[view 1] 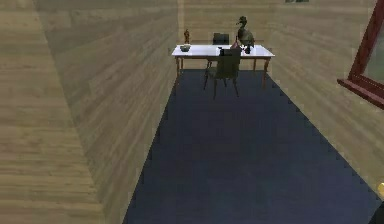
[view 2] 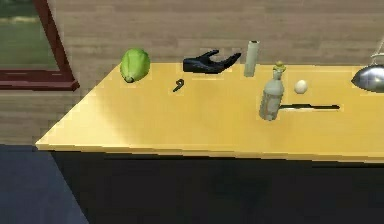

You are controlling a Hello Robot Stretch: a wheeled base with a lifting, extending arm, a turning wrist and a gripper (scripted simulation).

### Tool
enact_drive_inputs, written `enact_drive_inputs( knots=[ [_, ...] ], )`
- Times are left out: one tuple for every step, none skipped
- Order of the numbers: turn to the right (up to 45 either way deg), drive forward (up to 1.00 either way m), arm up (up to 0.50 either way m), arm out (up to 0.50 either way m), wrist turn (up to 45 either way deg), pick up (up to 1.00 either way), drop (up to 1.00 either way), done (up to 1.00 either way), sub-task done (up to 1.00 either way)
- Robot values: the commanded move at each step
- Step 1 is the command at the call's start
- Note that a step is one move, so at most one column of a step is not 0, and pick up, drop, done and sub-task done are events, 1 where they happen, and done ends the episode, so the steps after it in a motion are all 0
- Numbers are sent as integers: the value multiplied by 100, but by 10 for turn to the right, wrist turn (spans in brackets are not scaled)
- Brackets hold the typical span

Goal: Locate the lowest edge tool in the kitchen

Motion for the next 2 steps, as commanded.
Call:
enact_drive_inputs(
  knots=[
    [0,100,0,0,0,0,0,0,0],
    [0,100,0,0,0,0,0,0,0]
  ],
)
